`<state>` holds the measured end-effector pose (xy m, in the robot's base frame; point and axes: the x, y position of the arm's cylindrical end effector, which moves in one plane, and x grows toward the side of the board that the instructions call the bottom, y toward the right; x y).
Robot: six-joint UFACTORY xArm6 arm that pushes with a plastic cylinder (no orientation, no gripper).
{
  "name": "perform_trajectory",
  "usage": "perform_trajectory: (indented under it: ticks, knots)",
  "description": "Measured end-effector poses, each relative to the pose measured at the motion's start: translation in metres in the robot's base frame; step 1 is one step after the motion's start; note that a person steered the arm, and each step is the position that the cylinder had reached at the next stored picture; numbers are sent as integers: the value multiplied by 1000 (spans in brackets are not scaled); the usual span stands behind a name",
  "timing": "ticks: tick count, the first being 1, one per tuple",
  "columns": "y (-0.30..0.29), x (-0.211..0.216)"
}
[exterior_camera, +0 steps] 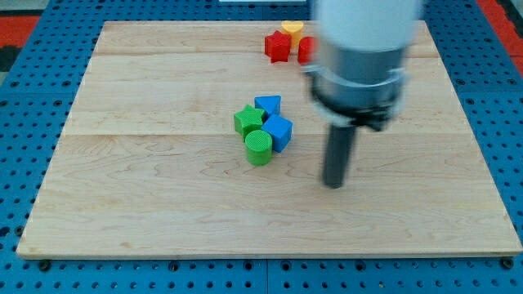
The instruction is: Point at the yellow hexagon
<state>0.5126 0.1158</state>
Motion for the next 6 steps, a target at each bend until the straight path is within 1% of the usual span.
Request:
perform_trajectory:
  ticks: [1,2,3,4,5,6]
  knots:
    - [102,-92]
    - [112,-202]
    - [59,-237]
    - [-16,-252]
    - [-89,-252]
    - [-105,-249]
